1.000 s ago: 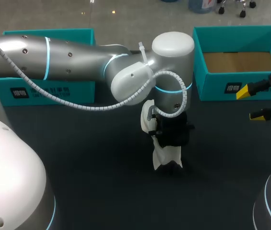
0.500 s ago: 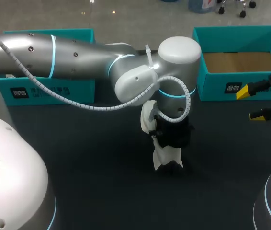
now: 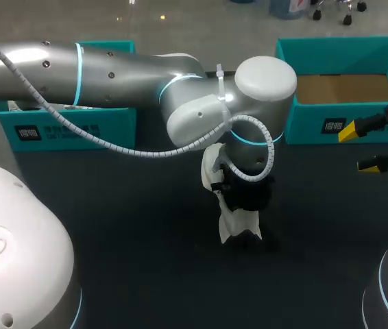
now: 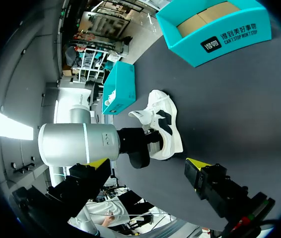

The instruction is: Take the shoe out of the shoebox, open the shoe tongue, remove and reinsert the insole, then place the shoe into the shoebox

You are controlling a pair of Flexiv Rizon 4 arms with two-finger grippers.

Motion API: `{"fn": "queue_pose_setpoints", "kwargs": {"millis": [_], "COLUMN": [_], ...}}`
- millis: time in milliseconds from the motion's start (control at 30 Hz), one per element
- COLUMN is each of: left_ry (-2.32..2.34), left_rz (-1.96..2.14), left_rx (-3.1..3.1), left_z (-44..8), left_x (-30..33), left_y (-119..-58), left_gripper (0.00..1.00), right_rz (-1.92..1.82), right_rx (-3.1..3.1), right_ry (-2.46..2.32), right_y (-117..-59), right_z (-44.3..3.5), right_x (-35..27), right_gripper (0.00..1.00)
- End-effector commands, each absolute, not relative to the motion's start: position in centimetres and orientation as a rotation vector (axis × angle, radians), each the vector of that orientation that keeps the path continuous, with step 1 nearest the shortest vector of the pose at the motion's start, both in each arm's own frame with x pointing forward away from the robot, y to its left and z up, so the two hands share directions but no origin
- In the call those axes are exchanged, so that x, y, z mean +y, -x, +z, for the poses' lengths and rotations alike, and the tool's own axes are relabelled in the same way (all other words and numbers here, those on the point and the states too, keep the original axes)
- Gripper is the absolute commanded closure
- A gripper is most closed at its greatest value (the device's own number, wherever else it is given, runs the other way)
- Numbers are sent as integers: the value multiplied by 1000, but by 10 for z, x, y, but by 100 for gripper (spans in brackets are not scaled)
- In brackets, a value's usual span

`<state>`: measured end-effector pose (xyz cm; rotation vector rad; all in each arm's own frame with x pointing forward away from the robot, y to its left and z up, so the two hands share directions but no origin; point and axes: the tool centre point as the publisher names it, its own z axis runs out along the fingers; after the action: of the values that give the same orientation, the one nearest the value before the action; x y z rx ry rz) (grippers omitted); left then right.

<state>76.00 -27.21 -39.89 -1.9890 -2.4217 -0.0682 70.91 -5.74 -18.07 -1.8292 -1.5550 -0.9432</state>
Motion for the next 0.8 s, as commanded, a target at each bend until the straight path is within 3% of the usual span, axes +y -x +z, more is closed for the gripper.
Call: {"fn": "queue_pose_setpoints", "kwargs": {"millis": [33,400,800], "left_ry": [2003,2065,2082], "left_rz": [-57,-209,-395], "left_rx": [-2430,-2497,-2531], "left_z": [-401,-357,-344], "left_x": [-270,-257,-254], "left_y": [-760,-768,-787], "left_gripper": [100,100,100], "right_rz": [-942,-942,-942], "right_rx": [-1555,-1555,-1555], "right_ry": [1831,1831,1831], "right_y": [-709,-709,-709], "right_z": [-181,-181,-181], "right_x": [-57,-57,-57], "right_gripper": [0,0,0]}}
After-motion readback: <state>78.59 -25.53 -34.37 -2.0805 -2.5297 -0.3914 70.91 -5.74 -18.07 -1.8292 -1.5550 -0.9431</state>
